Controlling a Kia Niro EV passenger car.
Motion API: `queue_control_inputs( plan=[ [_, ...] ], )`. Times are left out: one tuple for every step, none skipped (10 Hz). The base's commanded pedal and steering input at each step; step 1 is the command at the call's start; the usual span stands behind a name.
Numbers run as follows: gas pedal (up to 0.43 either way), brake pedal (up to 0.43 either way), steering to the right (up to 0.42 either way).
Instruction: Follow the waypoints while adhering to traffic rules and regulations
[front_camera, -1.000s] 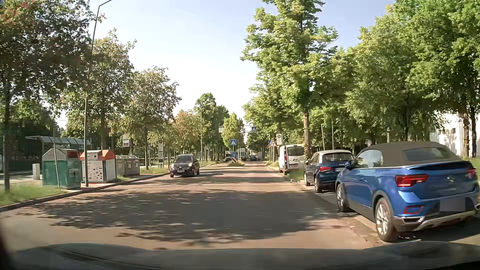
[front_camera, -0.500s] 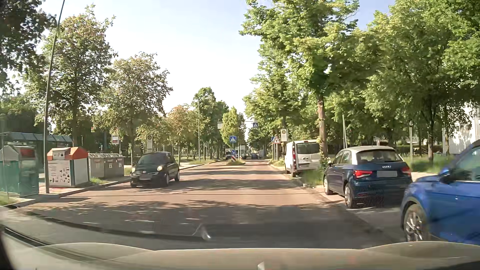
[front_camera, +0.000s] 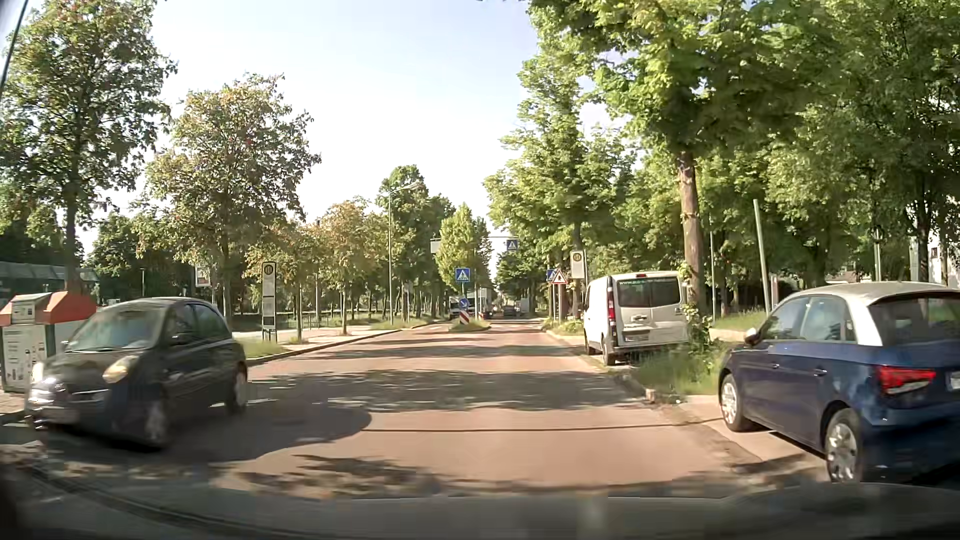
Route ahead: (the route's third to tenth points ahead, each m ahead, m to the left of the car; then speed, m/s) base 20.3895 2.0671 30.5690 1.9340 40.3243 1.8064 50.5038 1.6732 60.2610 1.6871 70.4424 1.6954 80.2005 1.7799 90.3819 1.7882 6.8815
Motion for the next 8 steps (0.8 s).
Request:
queue_control_inputs(
  plan=[
    [0.059,0.000,-0.005],
    [0.067,0.000,-0.005],
    [0.067,0.000,-0.005],
    [0.067,0.000,-0.005],
    [0.028,0.000,-0.004],
    [0.000,0.000,0.000],
    [0.000,0.000,0.003],
    [0.000,0.000,0.003]
  ],
)
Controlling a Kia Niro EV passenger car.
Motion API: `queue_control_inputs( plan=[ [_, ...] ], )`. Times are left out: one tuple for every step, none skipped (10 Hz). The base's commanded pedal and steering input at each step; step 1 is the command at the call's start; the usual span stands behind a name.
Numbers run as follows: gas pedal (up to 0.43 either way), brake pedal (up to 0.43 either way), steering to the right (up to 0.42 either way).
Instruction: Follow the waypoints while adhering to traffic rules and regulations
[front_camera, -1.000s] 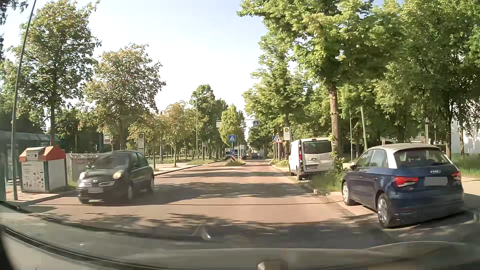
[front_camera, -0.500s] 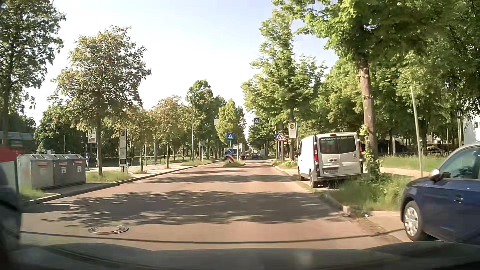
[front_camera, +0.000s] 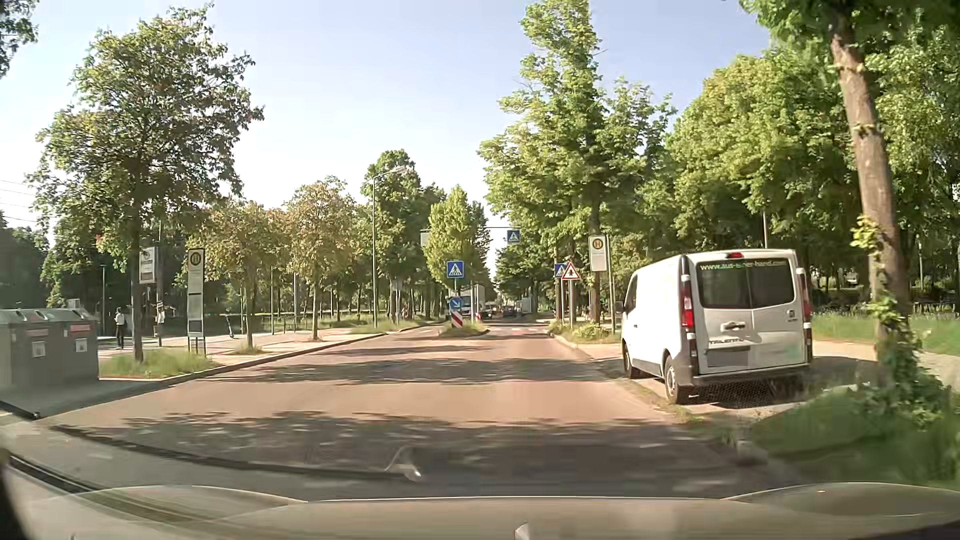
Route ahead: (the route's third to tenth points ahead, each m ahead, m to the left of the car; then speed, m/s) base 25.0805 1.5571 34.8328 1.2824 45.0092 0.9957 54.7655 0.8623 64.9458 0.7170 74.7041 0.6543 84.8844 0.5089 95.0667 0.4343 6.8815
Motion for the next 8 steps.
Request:
queue_control_inputs(
  plan=[
    [0.000,0.000,0.004],
    [0.000,0.000,0.005],
    [0.000,0.000,0.005],
    [0.000,0.000,0.006],
    [0.000,0.000,0.008],
    [0.000,0.000,0.008],
    [0.000,0.000,0.008],
    [0.000,0.006,0.007]
  ],
)
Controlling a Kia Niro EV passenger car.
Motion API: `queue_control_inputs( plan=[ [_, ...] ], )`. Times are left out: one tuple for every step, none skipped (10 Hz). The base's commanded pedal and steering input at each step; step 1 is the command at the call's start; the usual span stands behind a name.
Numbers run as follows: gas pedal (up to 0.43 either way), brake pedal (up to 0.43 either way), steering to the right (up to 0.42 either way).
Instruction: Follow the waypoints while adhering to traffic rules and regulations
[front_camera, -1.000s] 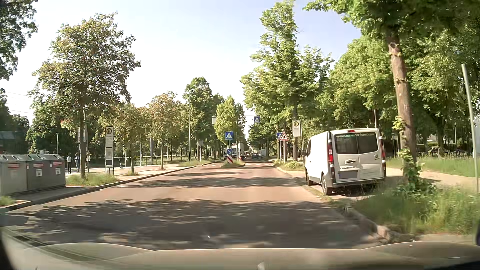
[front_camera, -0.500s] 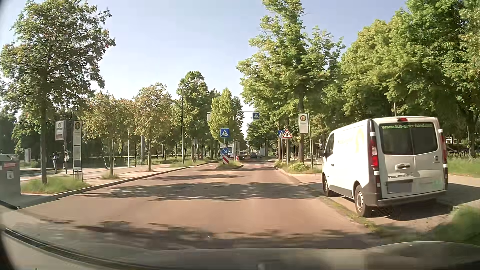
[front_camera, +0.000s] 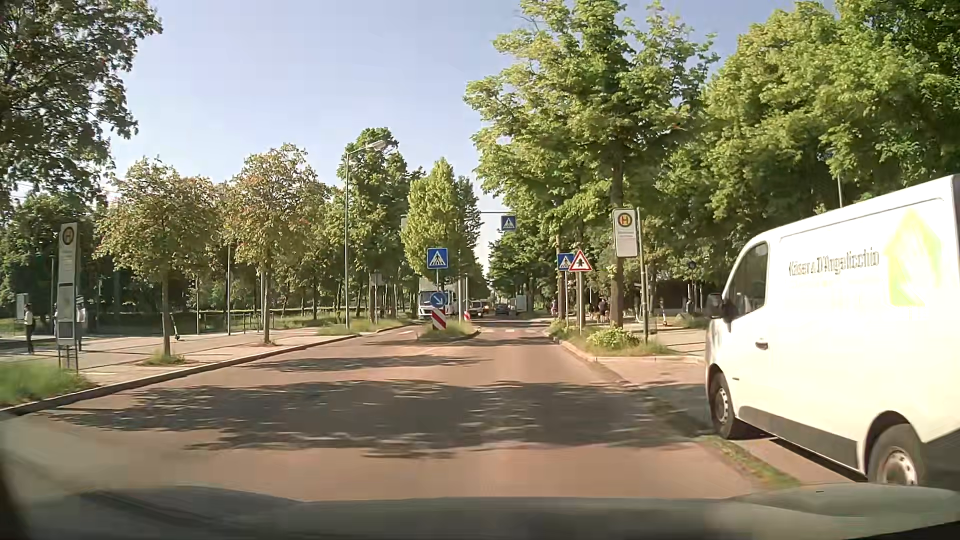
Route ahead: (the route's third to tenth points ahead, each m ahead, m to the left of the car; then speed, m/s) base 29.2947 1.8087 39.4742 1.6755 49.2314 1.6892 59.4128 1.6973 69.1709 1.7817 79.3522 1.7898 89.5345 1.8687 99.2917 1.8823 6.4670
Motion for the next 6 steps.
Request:
queue_control_inputs(
  plan=[
    [0.000,0.073,0.007],
    [0.000,0.110,0.007],
    [0.000,0.152,0.006],
    [0.000,0.177,0.006],
    [0.000,0.195,0.005],
    [0.000,0.195,0.005]
  ],
)
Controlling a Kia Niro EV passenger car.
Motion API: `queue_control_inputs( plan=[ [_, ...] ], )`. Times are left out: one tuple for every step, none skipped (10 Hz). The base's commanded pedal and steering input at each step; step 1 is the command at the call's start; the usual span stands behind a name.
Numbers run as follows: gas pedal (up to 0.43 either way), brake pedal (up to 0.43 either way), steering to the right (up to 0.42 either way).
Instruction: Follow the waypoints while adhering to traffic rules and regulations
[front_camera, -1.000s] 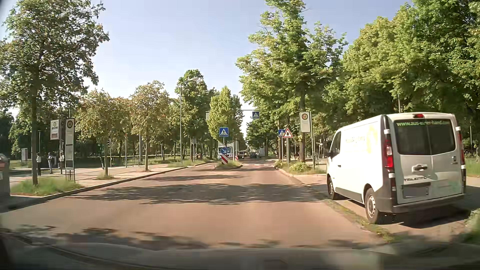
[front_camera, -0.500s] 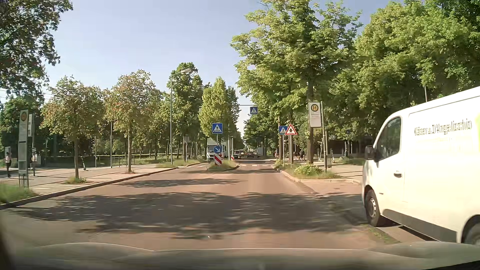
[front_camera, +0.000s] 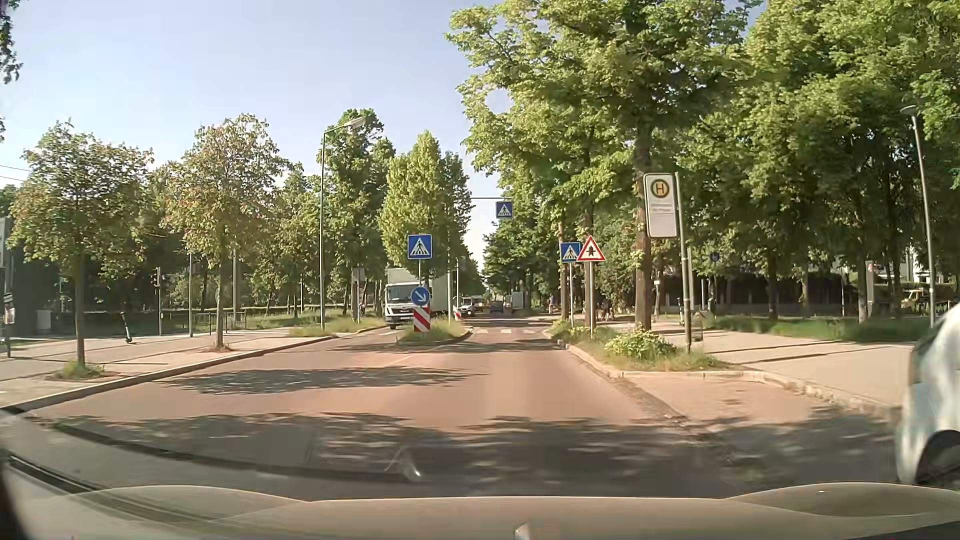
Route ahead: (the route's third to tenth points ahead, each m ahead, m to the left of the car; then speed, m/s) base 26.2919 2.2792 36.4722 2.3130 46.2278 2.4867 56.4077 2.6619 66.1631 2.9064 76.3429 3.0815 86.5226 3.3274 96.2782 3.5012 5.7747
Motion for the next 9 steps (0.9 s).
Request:
queue_control_inputs(
  plan=[
    [0.000,0.195,0.004],
    [0.000,0.189,0.003],
    [0.000,0.183,0.003],
    [0.000,0.165,0.002],
    [0.000,0.134,0.002],
    [0.000,0.110,0.002],
    [0.000,0.085,0.002],
    [0.000,0.073,0.002],
    [0.000,0.067,0.003]
  ],
)
